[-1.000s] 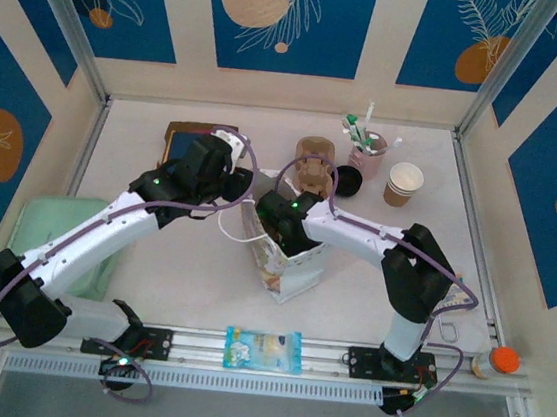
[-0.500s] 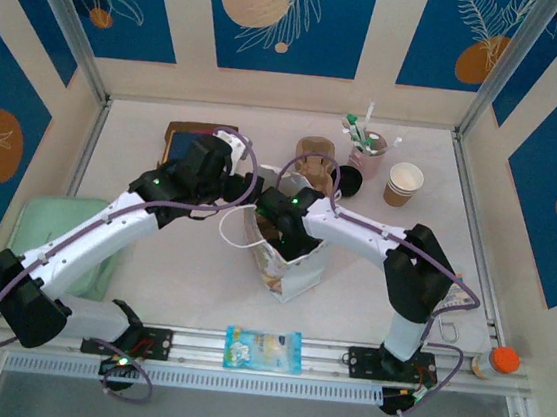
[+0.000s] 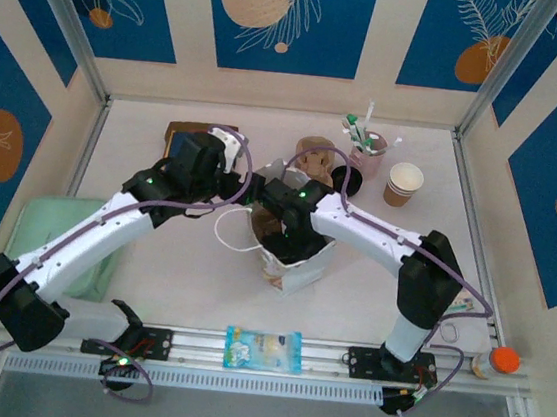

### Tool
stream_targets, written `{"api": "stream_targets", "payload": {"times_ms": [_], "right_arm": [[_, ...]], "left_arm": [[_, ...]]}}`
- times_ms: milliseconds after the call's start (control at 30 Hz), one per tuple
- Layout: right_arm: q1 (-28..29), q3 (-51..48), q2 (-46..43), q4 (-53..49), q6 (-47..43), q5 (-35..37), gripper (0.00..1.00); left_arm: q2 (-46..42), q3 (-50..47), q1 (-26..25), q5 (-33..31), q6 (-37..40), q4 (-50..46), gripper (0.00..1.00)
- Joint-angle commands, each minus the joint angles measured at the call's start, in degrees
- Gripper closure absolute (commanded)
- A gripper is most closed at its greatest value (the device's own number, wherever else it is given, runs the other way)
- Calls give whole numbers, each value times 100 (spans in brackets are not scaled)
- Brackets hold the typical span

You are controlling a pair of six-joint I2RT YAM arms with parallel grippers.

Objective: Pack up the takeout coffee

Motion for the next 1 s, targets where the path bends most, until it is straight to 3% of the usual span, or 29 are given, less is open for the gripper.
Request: {"api": "stream_targets", "payload": {"times_ms": [0, 967], "right_arm": [[83, 291, -214, -157, 102, 70, 1], [302, 910, -320, -568, 182, 404, 1]], "left_arm": [[-109, 155, -52, 273, 9, -114, 2], [-391, 149, -52, 436, 32, -120, 0]]}}
